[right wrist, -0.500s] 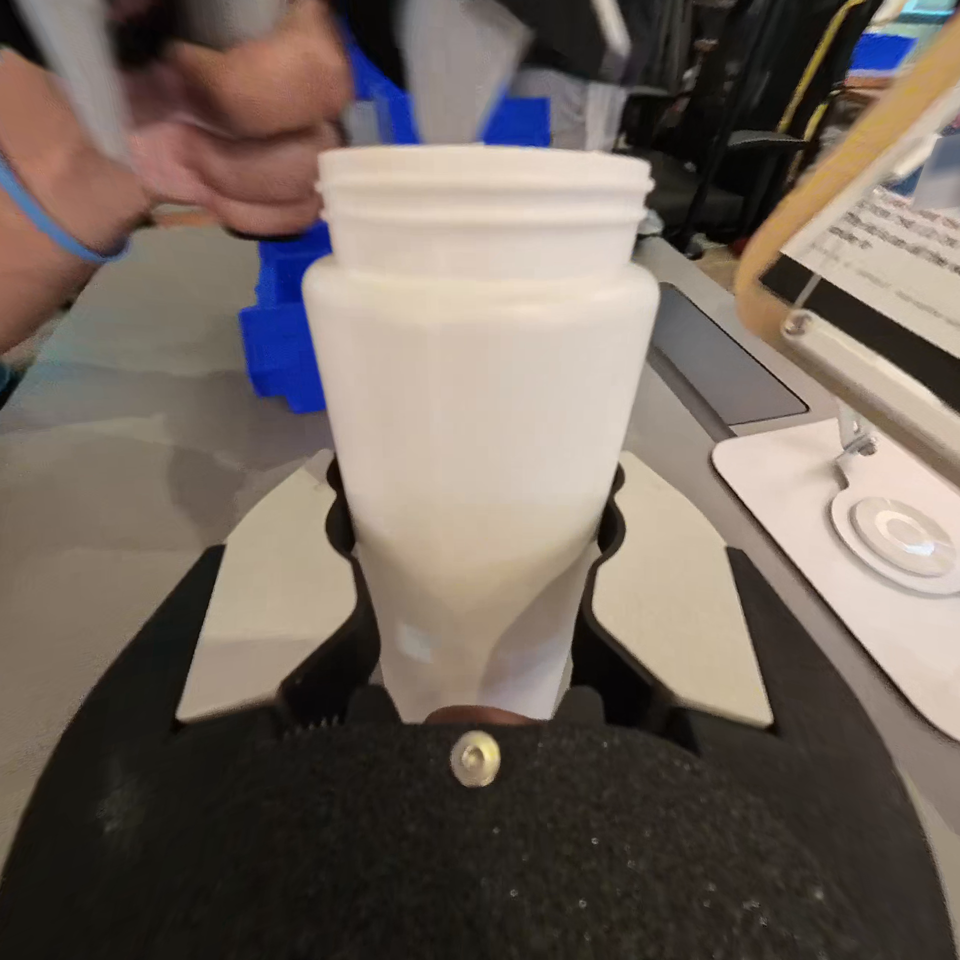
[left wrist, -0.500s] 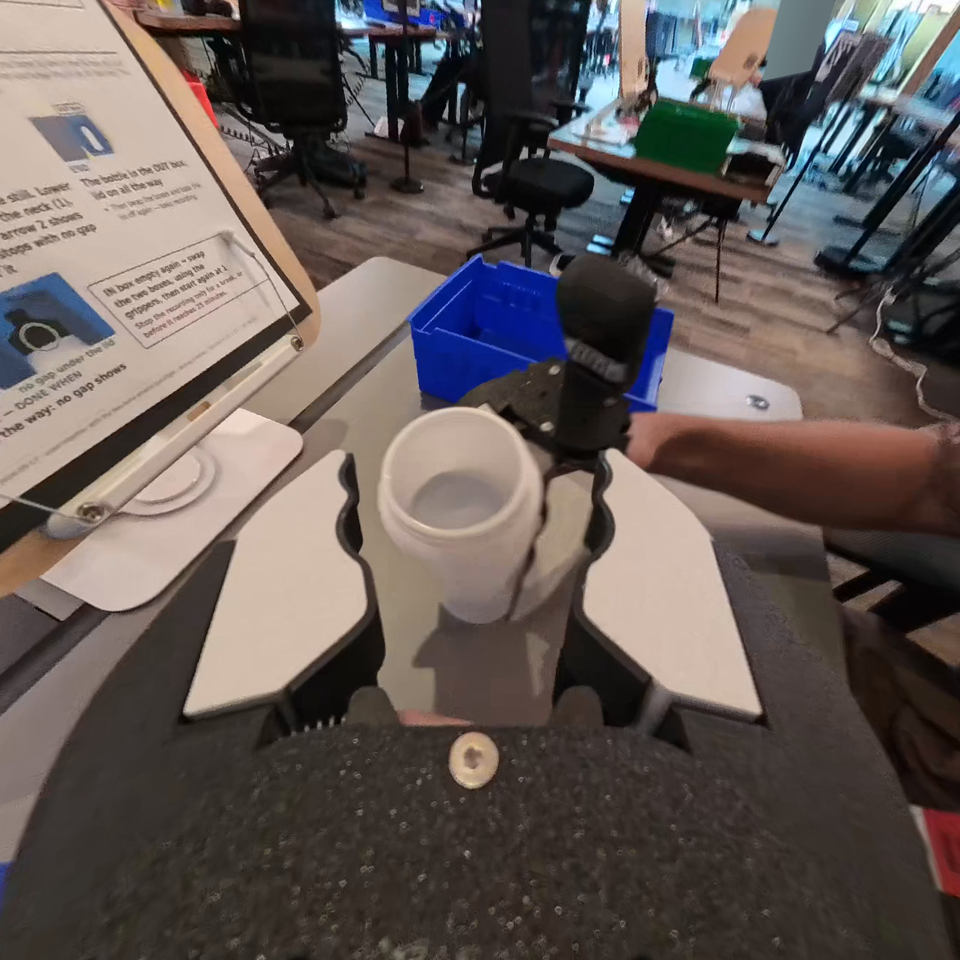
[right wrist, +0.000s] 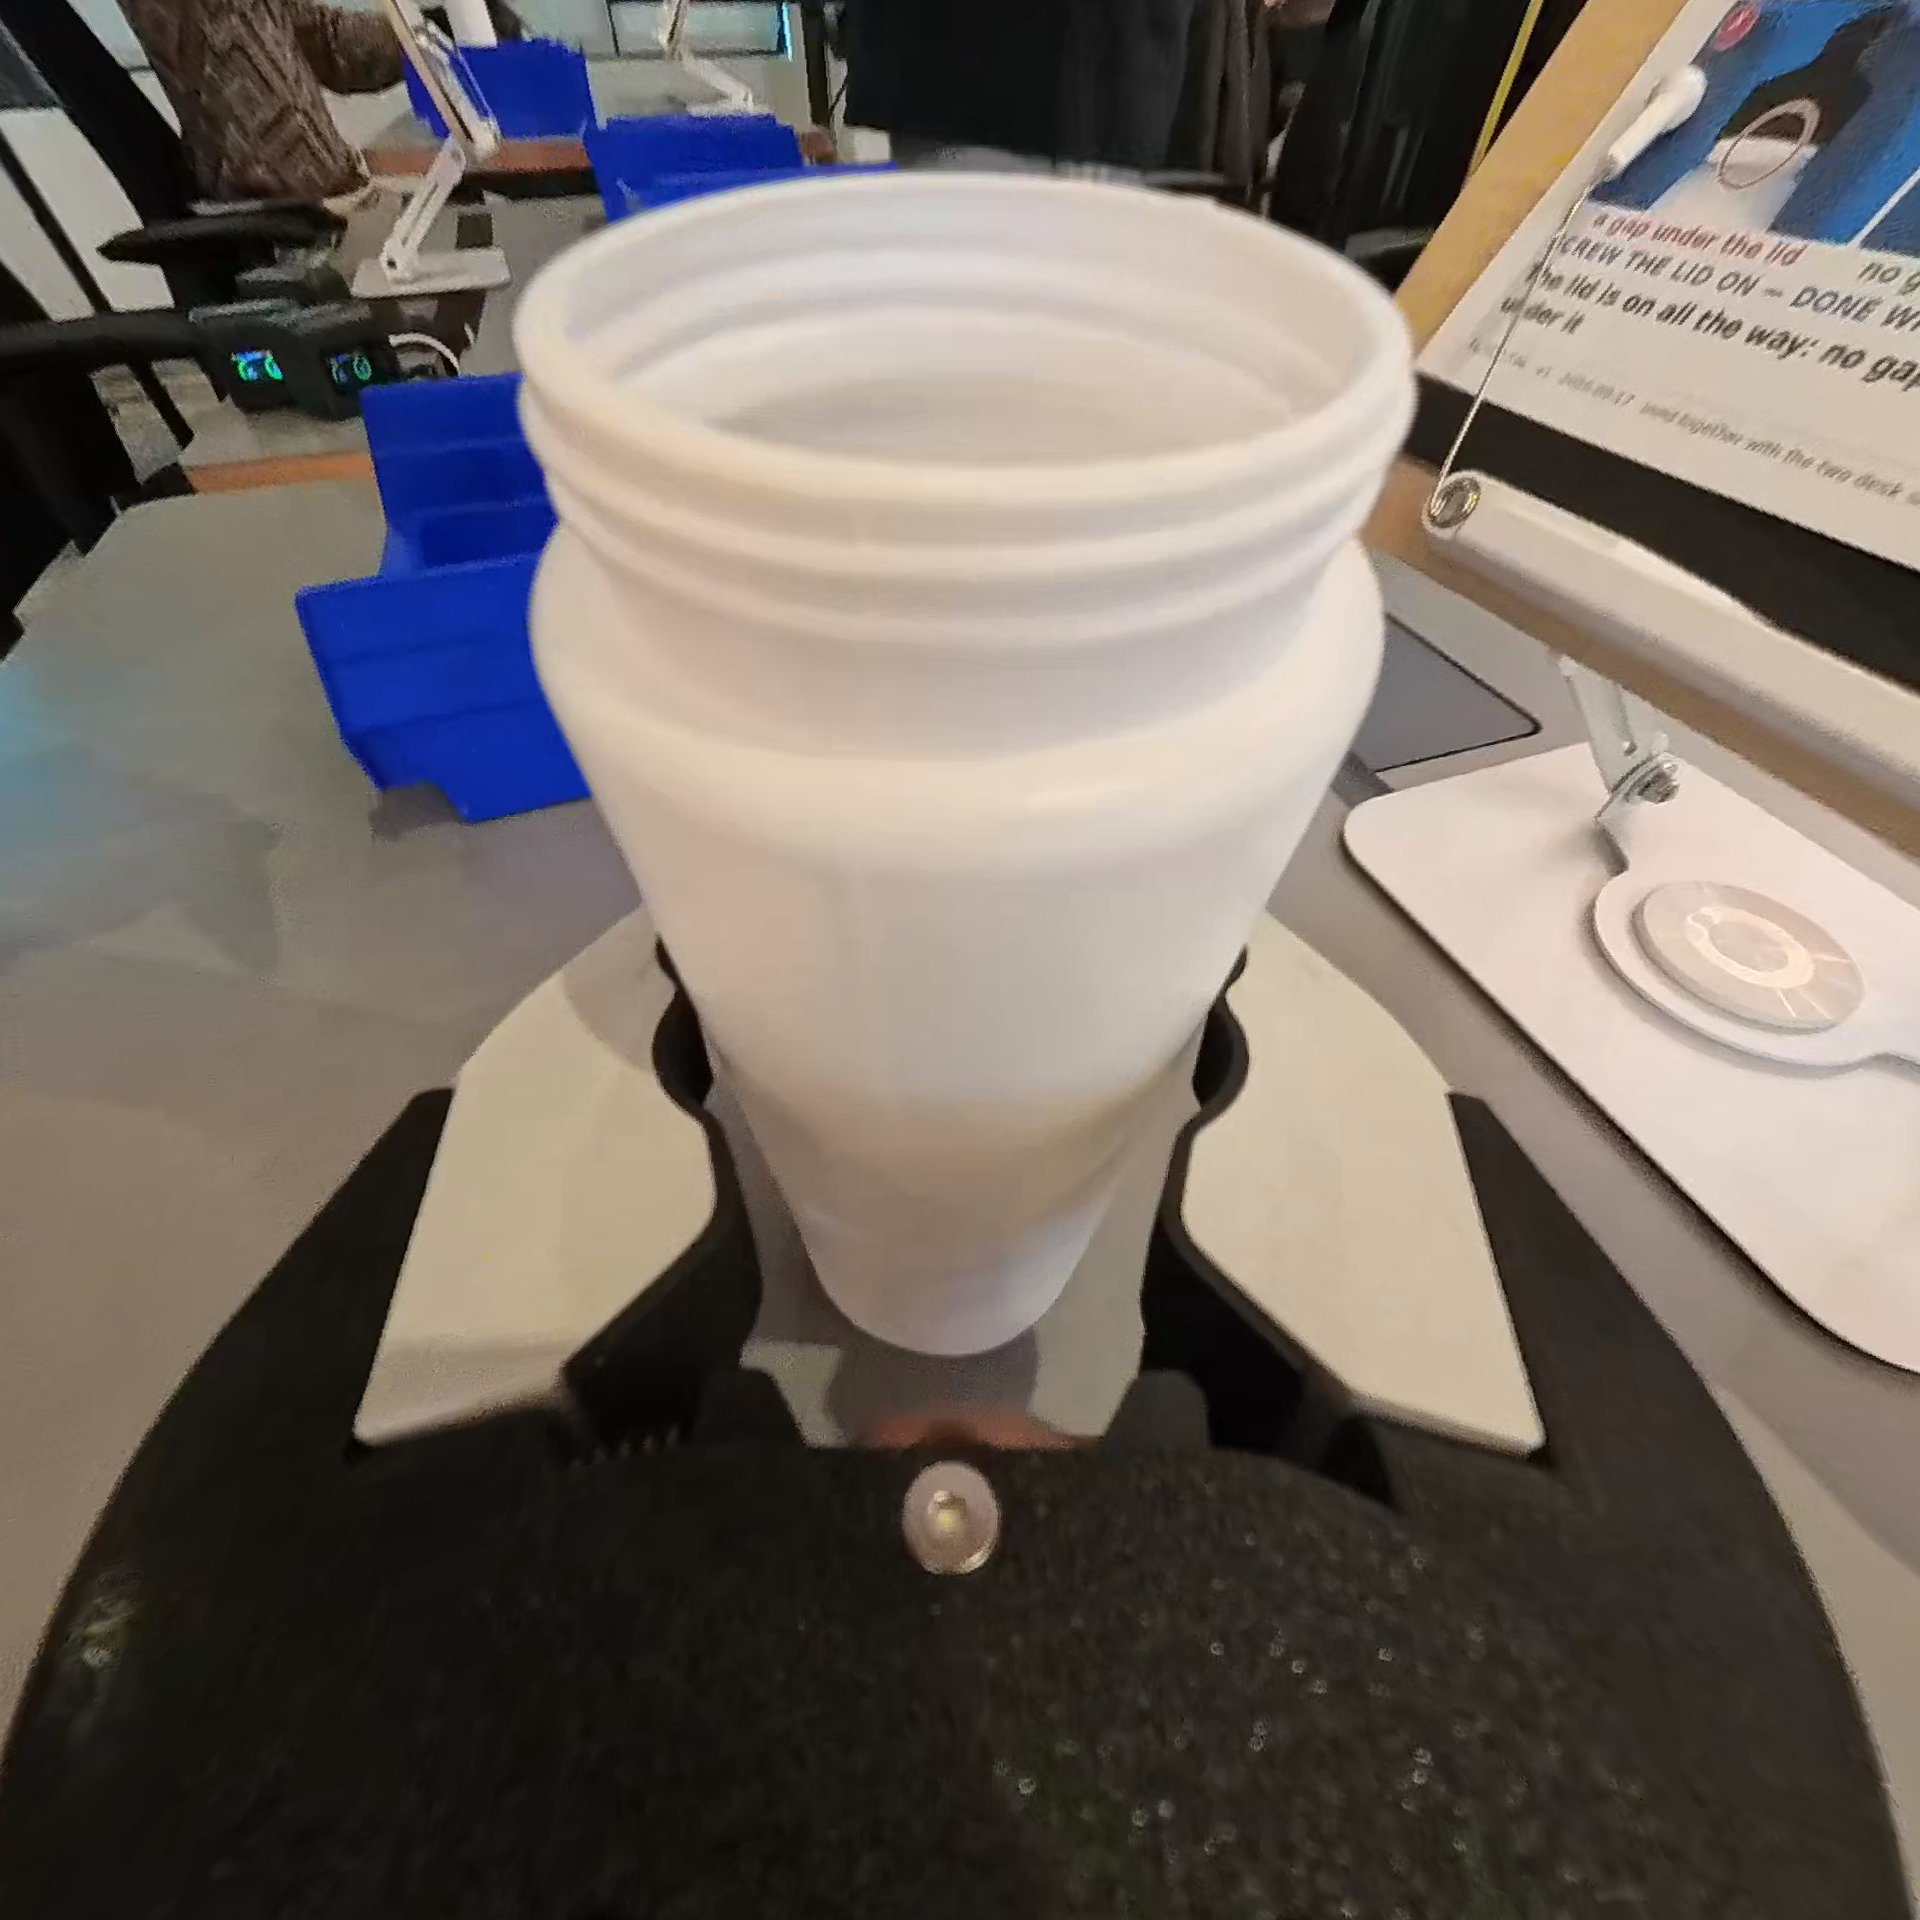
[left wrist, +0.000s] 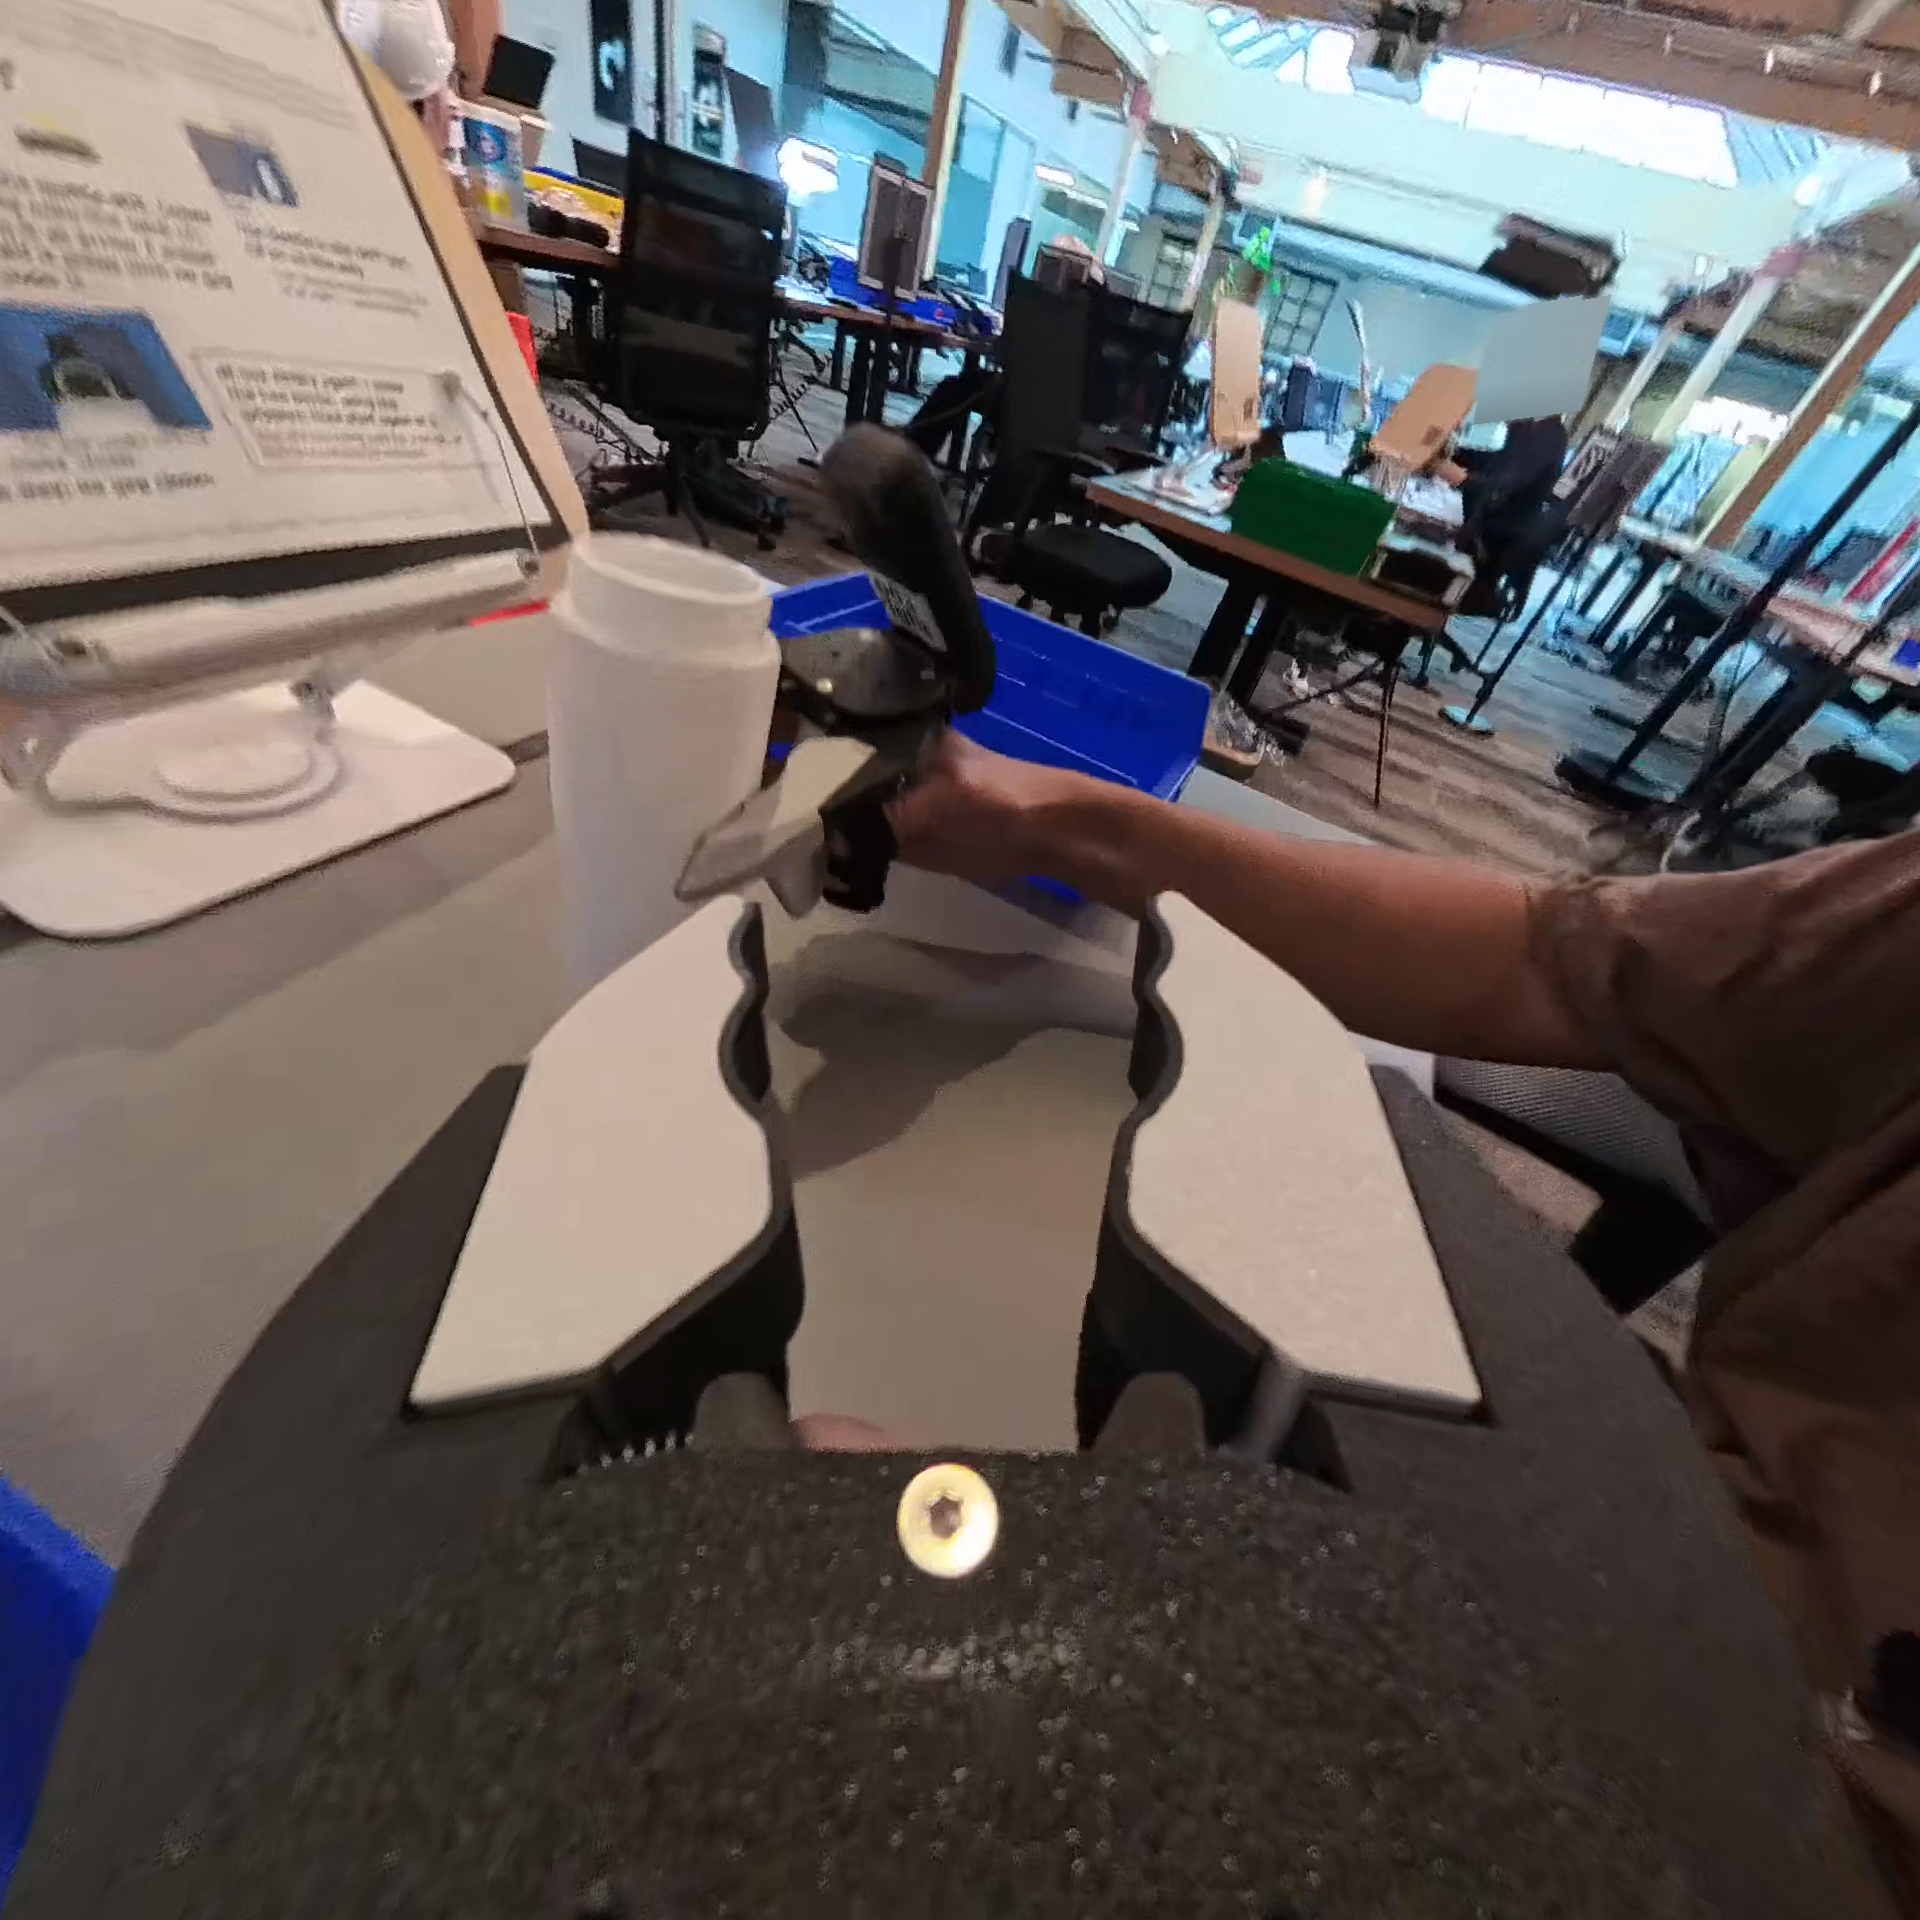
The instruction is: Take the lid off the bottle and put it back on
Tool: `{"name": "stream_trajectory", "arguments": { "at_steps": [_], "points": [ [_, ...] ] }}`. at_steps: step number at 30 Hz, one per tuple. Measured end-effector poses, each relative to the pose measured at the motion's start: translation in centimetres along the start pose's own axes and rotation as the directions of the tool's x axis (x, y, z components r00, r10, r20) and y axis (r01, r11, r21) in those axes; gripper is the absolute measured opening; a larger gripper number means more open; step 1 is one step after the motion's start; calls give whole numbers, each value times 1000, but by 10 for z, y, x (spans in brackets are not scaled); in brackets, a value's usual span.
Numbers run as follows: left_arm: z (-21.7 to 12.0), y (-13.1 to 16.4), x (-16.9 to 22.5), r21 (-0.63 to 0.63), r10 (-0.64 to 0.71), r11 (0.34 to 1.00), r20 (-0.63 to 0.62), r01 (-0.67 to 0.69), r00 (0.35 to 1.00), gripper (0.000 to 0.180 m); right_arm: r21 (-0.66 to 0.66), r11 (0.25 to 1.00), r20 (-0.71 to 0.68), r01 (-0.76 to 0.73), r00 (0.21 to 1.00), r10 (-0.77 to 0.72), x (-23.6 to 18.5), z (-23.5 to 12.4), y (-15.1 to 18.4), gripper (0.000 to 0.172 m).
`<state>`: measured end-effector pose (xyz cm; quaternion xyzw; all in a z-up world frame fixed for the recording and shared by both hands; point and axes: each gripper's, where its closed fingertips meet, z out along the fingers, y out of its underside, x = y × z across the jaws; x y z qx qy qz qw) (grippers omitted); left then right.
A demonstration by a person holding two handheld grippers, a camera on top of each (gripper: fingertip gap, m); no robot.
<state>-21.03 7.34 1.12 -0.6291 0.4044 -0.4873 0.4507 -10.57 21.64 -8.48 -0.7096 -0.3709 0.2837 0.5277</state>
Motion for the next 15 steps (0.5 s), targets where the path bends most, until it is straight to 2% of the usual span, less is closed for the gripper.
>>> {"name": "stream_trajectory", "arguments": {
  "at_steps": [3,7,10,15],
  "points": [
    [-6,34,10,-8,-87,996,10,87,996,69,-52,999,16,11,1000,-10,2,-4,3,92],
    [-20,68,14,-9,-126,992,61,127,990,68,-118,993,56,18,998,-12,1,-10,4,92],
    [-29,85,13,8,-156,988,87,156,984,67,-170,985,73,35,997,-23,3,-13,12,92],
    [-29,100,7,-15,-177,984,93,180,980,68,-113,993,82,12,997,-3,1,-15,11,90]
  ]
}}
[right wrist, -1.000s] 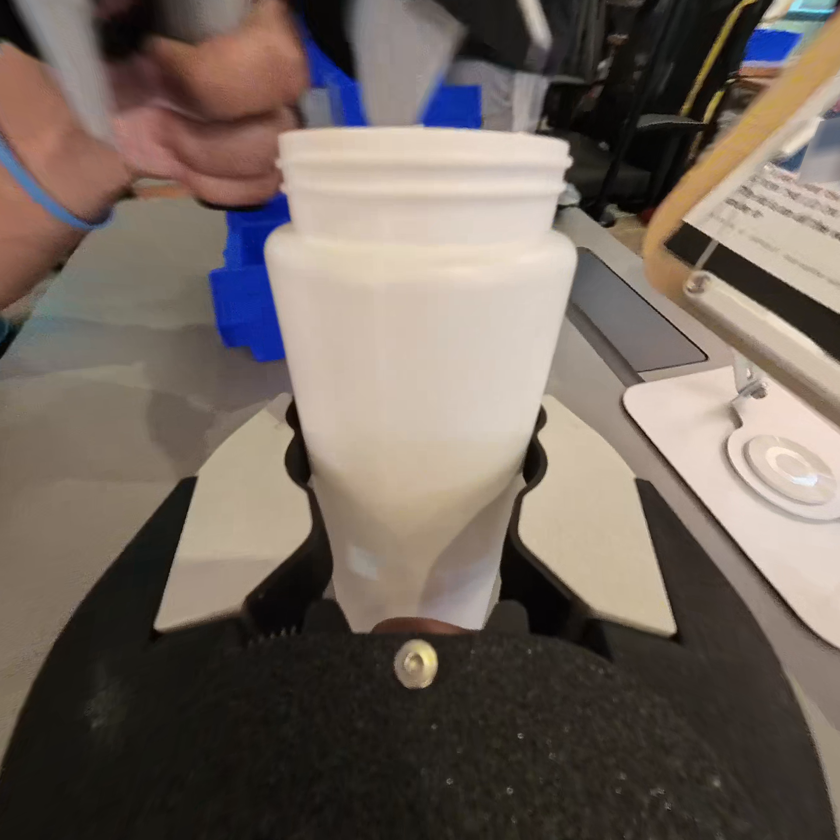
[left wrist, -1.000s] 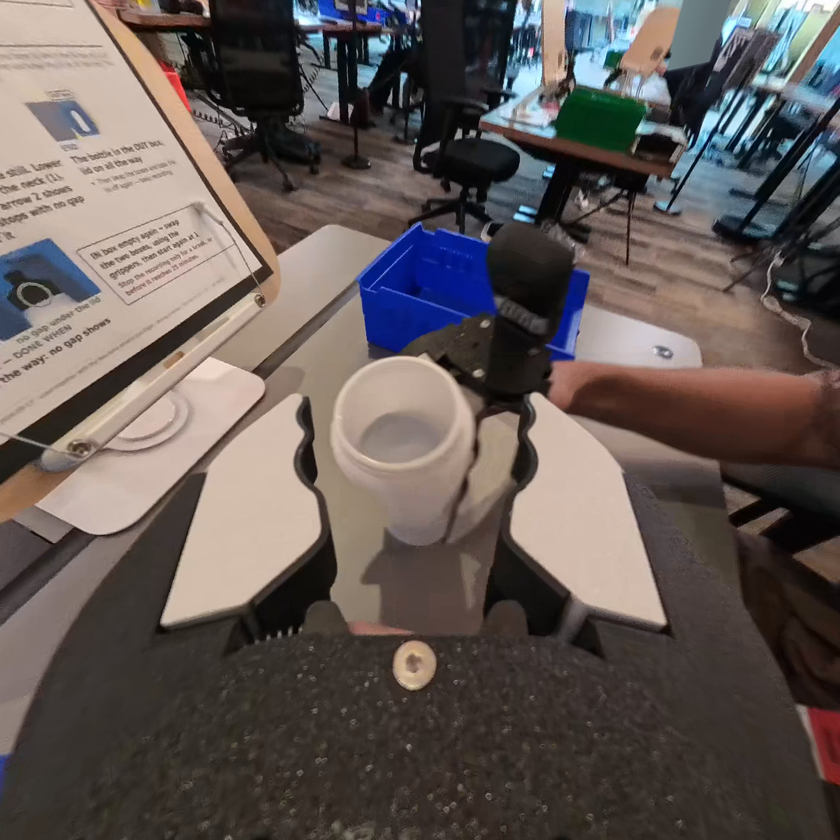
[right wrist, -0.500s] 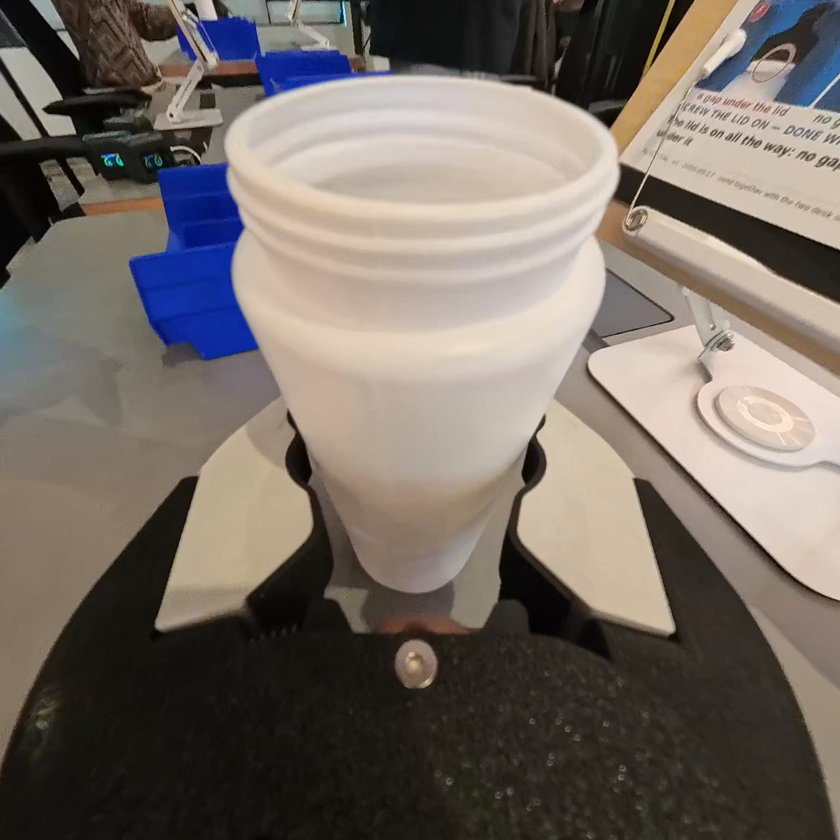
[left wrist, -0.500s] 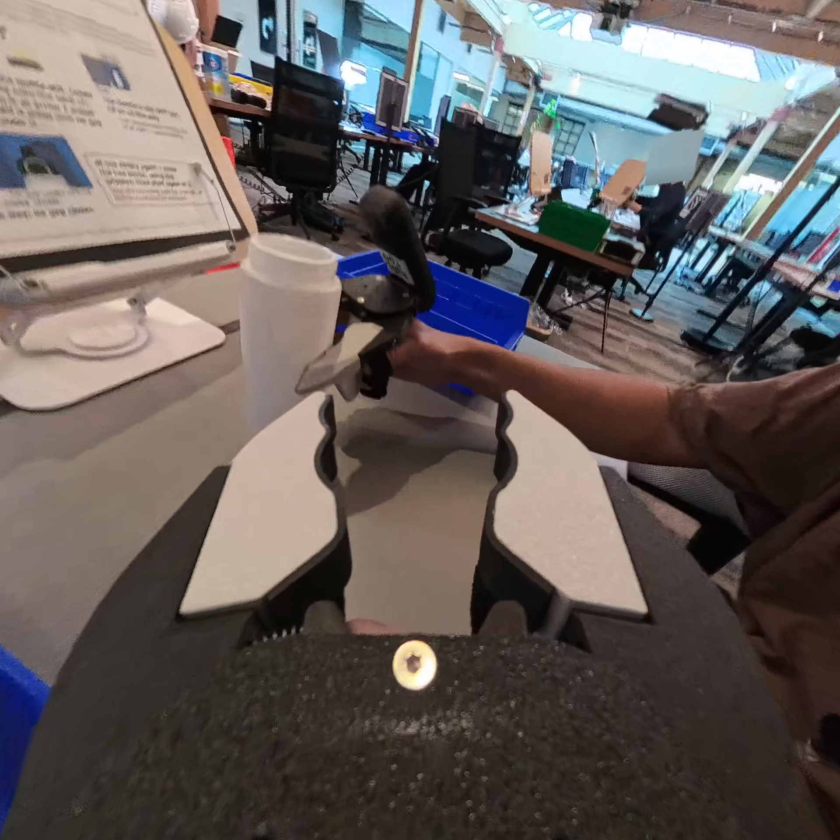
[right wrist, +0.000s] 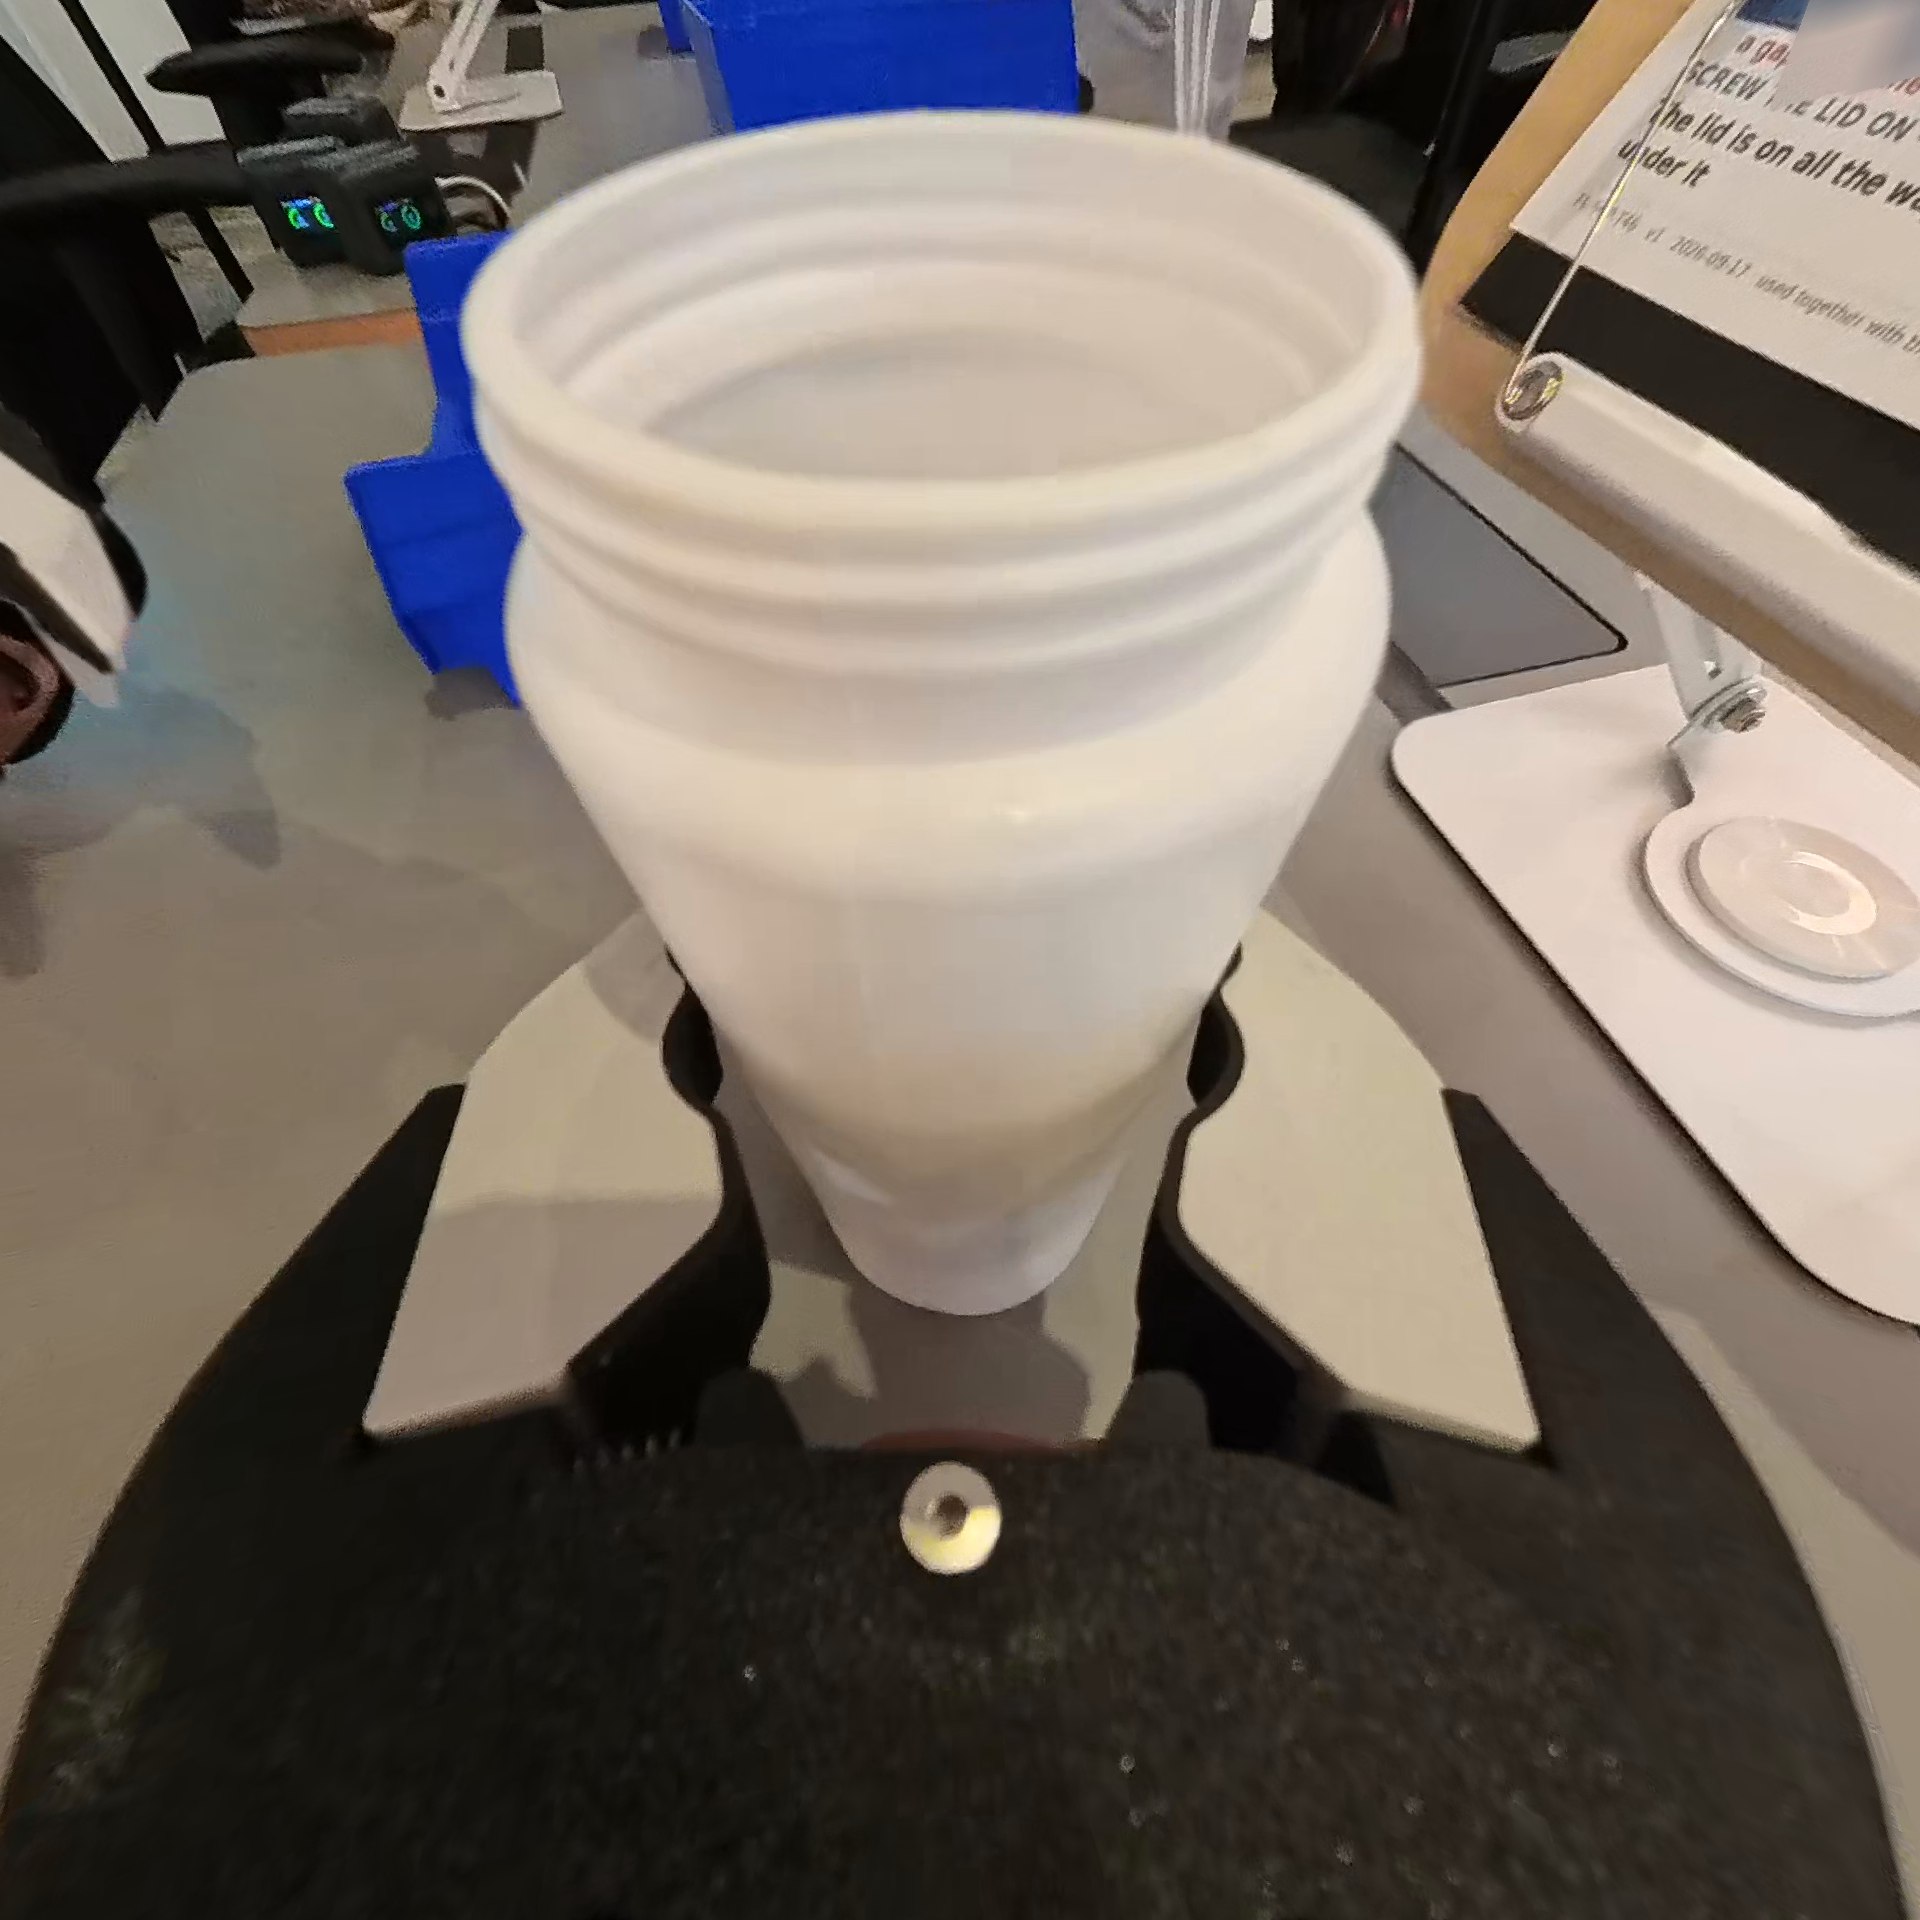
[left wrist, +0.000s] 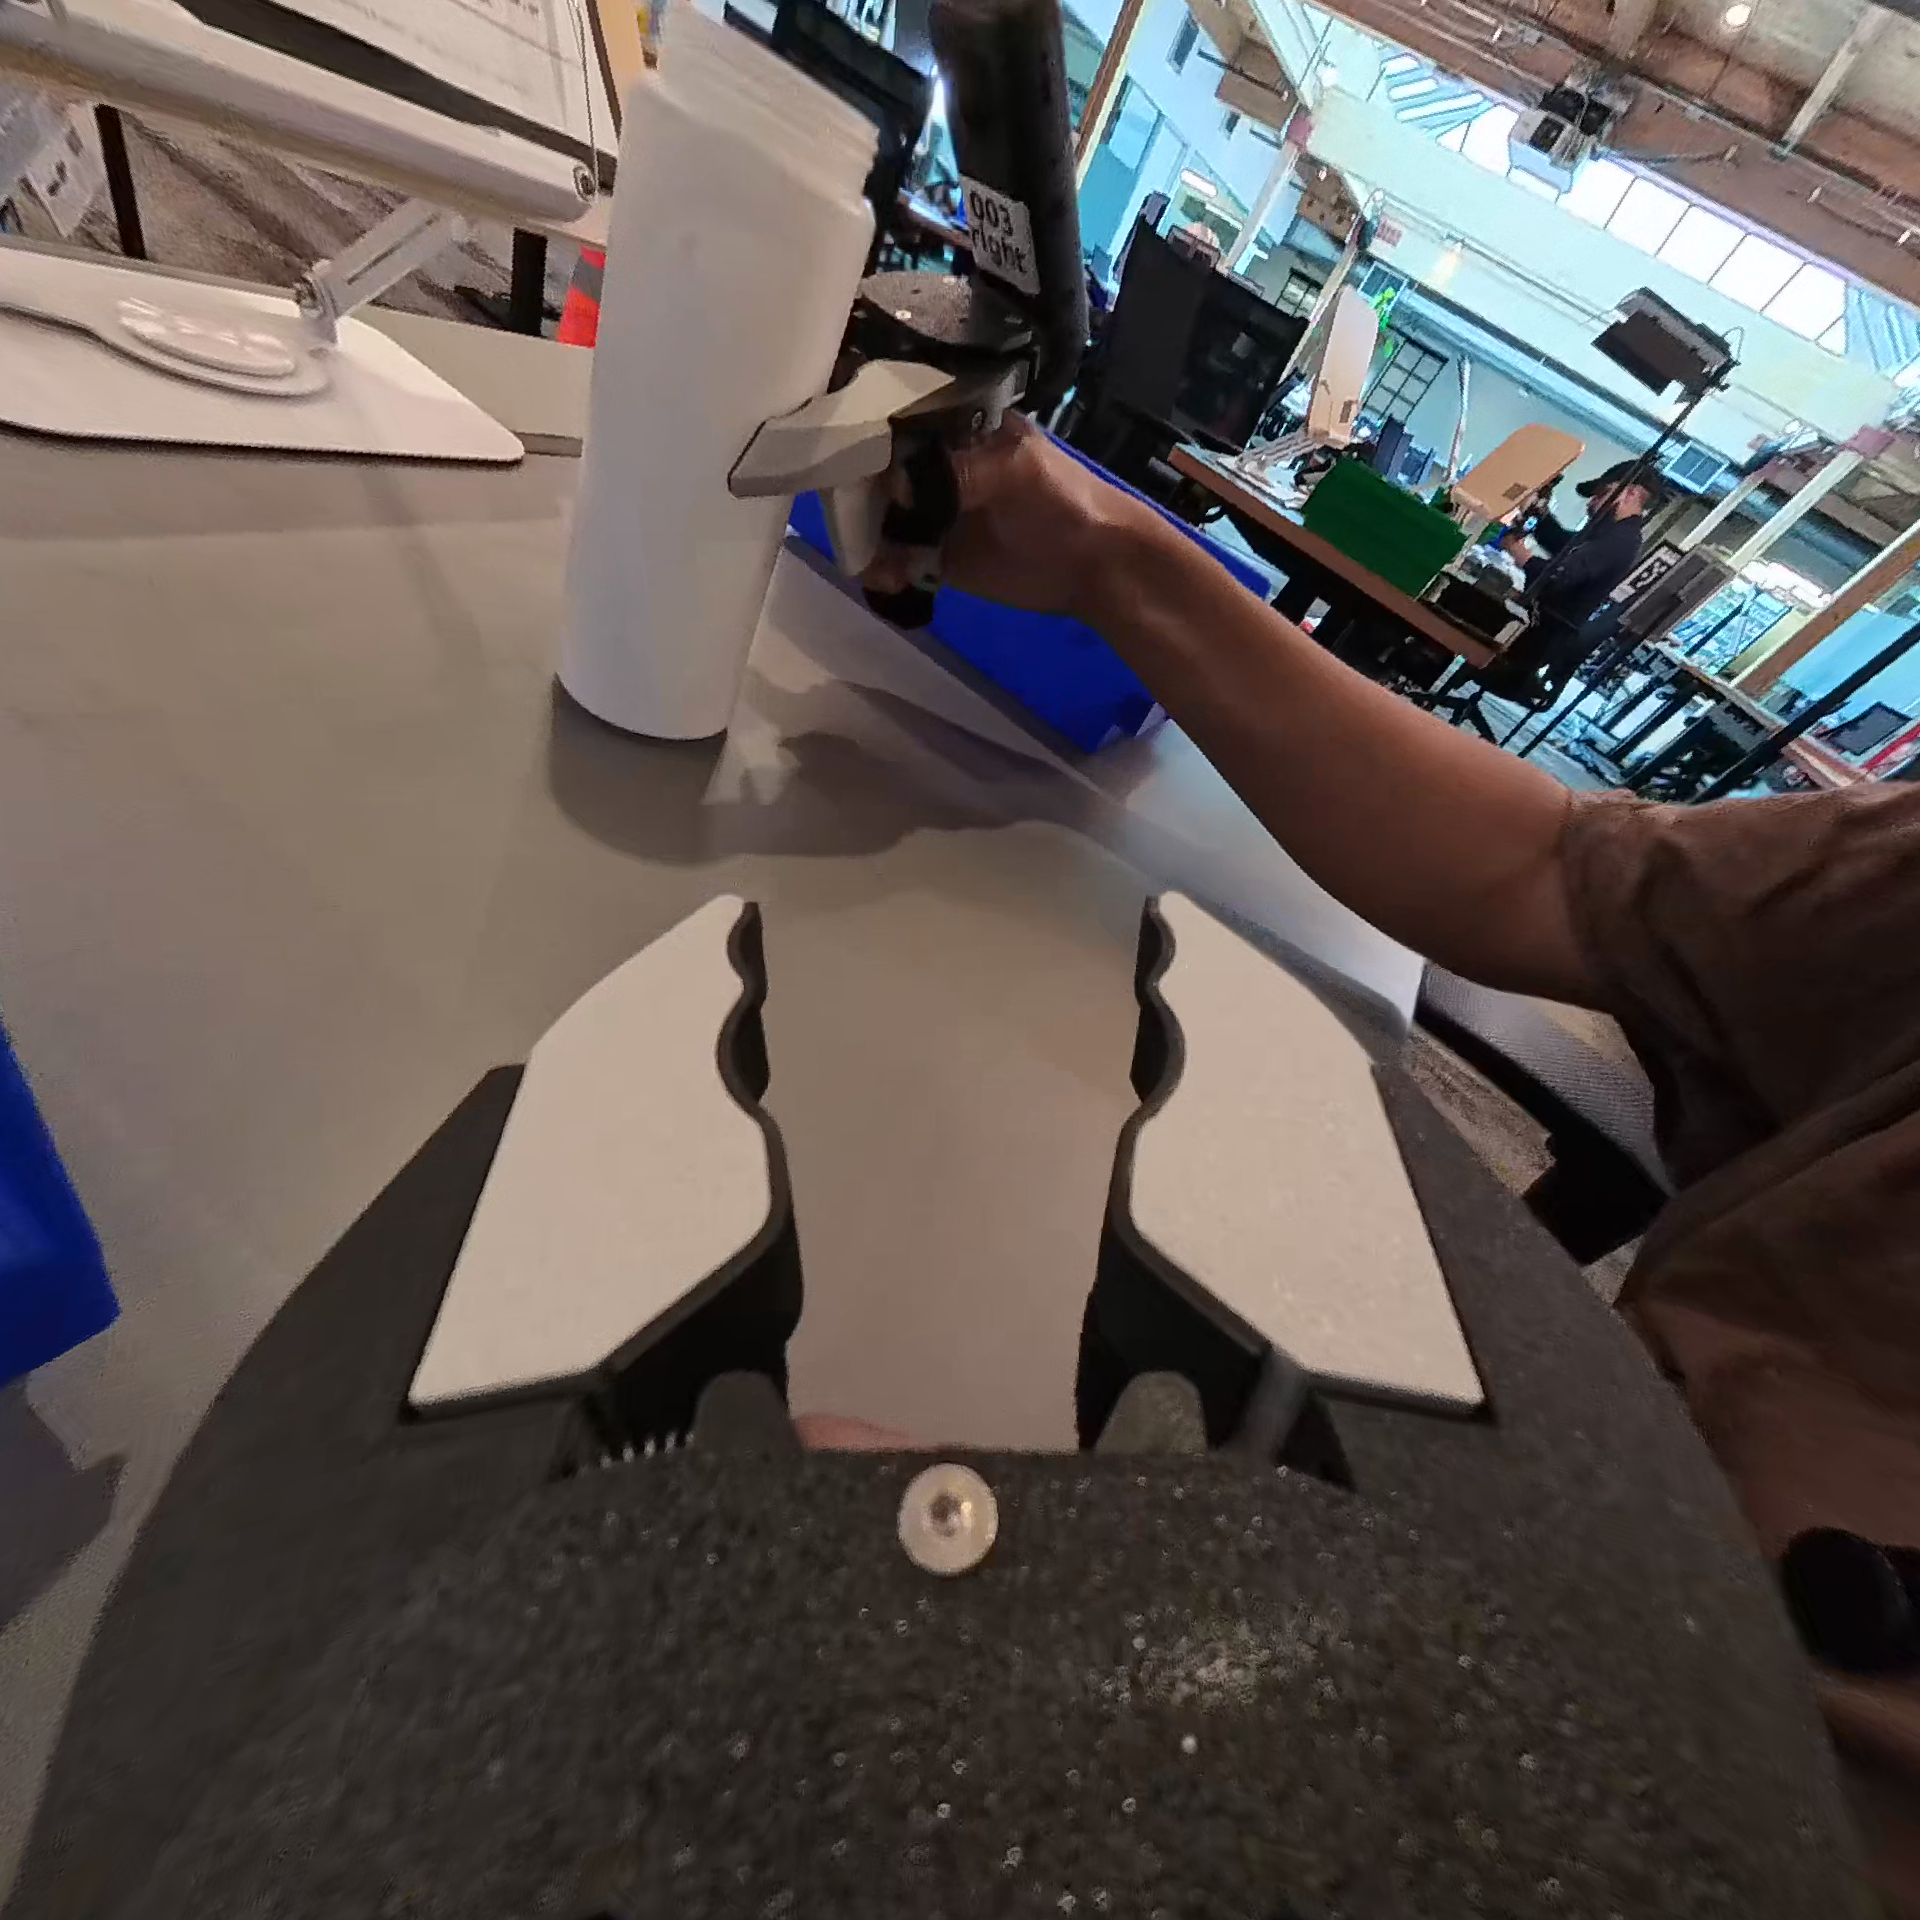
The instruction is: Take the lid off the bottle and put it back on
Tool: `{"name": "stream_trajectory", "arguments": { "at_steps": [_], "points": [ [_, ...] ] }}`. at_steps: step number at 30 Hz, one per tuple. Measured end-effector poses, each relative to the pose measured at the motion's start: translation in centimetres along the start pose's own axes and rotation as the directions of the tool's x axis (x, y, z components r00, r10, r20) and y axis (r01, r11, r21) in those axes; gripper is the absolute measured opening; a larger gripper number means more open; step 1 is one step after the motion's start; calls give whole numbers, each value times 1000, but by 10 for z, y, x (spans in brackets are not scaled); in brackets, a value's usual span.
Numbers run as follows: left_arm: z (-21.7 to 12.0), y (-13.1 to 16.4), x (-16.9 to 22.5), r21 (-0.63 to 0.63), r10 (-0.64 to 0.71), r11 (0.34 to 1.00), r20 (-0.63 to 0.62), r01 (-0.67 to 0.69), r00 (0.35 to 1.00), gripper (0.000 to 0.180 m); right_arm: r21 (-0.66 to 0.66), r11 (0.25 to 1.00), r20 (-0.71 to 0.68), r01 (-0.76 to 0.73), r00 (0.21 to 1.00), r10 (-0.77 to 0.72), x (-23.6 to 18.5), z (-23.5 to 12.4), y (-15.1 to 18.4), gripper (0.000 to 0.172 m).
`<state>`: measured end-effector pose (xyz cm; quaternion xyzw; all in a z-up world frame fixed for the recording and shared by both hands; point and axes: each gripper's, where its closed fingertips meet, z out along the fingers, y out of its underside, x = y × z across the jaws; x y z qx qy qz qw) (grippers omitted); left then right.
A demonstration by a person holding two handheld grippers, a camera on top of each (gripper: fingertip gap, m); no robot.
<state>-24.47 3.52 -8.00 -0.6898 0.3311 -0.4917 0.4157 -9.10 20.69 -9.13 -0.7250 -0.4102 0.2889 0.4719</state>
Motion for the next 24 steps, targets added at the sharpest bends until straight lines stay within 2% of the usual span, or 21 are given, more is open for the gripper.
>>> {"name": "stream_trajectory", "arguments": {
  "at_steps": [7,10,12,17,19,21,24],
  "points": [
    [10,15,4,-60,21,998,-26,-23,999,69,-19,999,6,37,999,-37,-1,1,0,91],
    [12,17,6,-69,31,997,-34,-33,999,70,4,998,-14,68,998,-68,-1,-4,-9,108],
    [13,19,7,-77,17,997,-46,-21,999,71,44,996,-22,74,997,-73,-3,-12,-23,110],
    [14,20,13,-81,13,997,-69,-19,998,72,194,981,-41,25,999,-17,-2,-32,-49,101],
    [15,21,15,-88,16,996,-76,-23,997,72,205,979,-37,-3,999,11,2,-31,-44,98],
    [16,24,16,-99,21,995,-79,-29,997,72,210,977,-2,-30,1000,31,1,-27,-37,81],
    [16,27,15,-111,31,993,-71,-39,997,72,285,957,0,-49,999,51,4,-29,-38,80]
  ]
}}
